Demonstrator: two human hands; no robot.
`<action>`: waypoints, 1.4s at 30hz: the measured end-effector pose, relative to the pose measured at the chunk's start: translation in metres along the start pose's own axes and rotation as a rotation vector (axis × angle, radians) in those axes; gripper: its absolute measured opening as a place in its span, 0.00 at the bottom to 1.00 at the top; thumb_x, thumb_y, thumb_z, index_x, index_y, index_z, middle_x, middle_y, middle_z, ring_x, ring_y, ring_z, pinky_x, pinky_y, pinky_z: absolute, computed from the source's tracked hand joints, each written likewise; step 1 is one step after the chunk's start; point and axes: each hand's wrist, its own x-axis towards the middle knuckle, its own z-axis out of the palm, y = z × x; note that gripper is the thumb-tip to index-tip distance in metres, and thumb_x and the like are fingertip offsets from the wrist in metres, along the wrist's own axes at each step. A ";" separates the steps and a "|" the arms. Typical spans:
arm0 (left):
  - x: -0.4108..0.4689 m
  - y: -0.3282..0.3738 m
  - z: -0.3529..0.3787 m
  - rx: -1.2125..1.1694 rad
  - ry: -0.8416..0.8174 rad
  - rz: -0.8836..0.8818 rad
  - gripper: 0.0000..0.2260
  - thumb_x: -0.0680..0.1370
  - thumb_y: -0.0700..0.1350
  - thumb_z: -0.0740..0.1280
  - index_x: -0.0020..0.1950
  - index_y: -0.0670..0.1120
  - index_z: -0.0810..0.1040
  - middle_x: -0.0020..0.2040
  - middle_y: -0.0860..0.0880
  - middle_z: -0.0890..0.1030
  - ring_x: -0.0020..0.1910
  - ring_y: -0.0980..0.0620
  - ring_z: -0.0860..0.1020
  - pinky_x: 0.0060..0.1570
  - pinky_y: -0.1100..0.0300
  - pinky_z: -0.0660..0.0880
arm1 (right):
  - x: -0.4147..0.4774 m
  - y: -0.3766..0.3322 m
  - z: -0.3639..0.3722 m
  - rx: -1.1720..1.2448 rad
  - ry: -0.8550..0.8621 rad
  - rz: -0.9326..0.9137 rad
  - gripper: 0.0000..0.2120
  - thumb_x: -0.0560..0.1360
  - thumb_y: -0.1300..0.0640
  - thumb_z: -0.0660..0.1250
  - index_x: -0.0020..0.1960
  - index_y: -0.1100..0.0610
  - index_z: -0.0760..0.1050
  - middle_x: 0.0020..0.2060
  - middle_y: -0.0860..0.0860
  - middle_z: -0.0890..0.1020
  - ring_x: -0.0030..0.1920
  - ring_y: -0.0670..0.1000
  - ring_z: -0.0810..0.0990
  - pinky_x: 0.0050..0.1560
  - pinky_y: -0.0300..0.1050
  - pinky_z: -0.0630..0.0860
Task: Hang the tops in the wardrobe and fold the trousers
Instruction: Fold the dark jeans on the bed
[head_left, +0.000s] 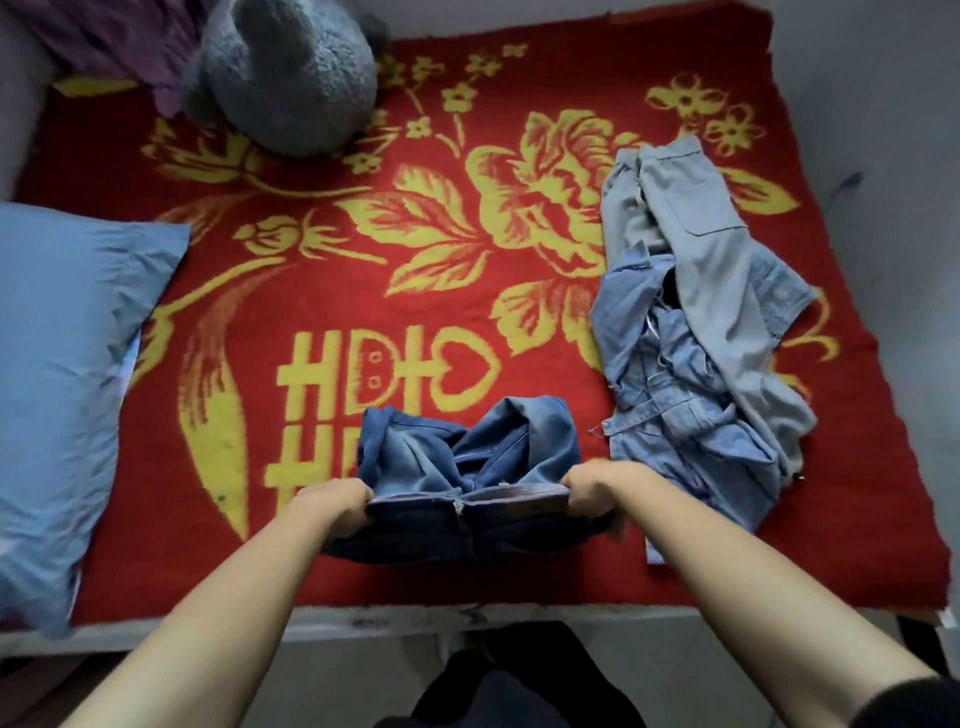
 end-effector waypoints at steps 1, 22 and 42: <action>-0.002 -0.002 -0.022 -0.078 0.037 -0.002 0.10 0.79 0.45 0.62 0.56 0.48 0.80 0.55 0.45 0.83 0.53 0.46 0.81 0.43 0.60 0.74 | -0.004 0.003 -0.024 0.049 0.045 -0.005 0.15 0.77 0.57 0.61 0.60 0.59 0.78 0.57 0.57 0.82 0.50 0.56 0.83 0.50 0.44 0.78; -0.495 -0.009 -0.424 -0.628 2.156 0.412 0.24 0.69 0.31 0.52 0.63 0.38 0.72 0.63 0.37 0.70 0.61 0.42 0.70 0.49 0.67 0.62 | -0.533 -0.019 -0.327 0.489 2.240 -0.455 0.31 0.70 0.70 0.54 0.72 0.56 0.71 0.67 0.58 0.74 0.68 0.54 0.71 0.68 0.33 0.60; -0.064 -0.015 0.021 -0.102 0.985 0.164 0.18 0.80 0.44 0.61 0.67 0.59 0.74 0.62 0.53 0.78 0.62 0.48 0.73 0.49 0.54 0.74 | -0.099 -0.020 0.052 0.140 1.097 0.095 0.21 0.78 0.58 0.62 0.69 0.44 0.73 0.69 0.49 0.71 0.57 0.60 0.80 0.55 0.52 0.77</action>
